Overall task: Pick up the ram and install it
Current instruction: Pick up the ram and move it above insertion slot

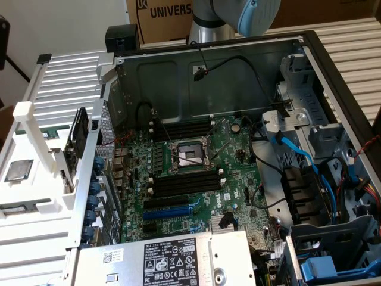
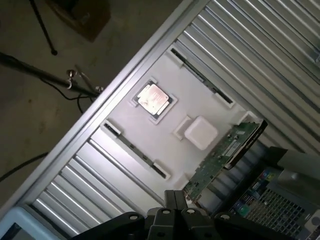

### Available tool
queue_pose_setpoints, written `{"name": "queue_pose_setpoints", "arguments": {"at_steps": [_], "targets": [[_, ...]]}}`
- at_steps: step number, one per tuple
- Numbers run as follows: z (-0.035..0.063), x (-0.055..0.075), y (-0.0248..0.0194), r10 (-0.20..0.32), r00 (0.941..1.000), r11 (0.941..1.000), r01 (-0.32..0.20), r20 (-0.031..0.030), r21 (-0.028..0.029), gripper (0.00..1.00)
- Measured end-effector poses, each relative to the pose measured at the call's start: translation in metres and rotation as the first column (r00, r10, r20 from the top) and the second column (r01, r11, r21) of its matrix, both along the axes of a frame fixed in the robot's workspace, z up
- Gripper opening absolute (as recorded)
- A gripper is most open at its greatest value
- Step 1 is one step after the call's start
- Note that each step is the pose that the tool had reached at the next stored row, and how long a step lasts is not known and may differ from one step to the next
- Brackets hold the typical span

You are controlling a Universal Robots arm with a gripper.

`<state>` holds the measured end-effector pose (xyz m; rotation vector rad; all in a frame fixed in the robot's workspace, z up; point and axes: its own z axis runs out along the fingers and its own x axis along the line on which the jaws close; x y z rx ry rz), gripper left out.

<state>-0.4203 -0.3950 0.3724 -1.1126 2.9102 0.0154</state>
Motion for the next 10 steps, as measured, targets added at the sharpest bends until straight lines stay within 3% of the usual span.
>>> {"name": "queue_pose_setpoints", "arguments": {"at_steps": [4,7,8,10], "targets": [[-0.0002,0.0000,0.0000,0.074,0.9973,0.9973,-0.074,0.0001,0.0001,0.10],[-0.0002,0.0000,0.0000,0.128,0.9917,0.9917,-0.128,0.0002,0.0001,0.10],[-0.0002,0.0000,0.0000,0.146,0.9893,0.9893,-0.146,0.0001,0.0001,0.10],[-0.0003,0.0000,0.0000,0.218,0.9760,0.9760,-0.218,0.0001,0.0001,0.10]]}}
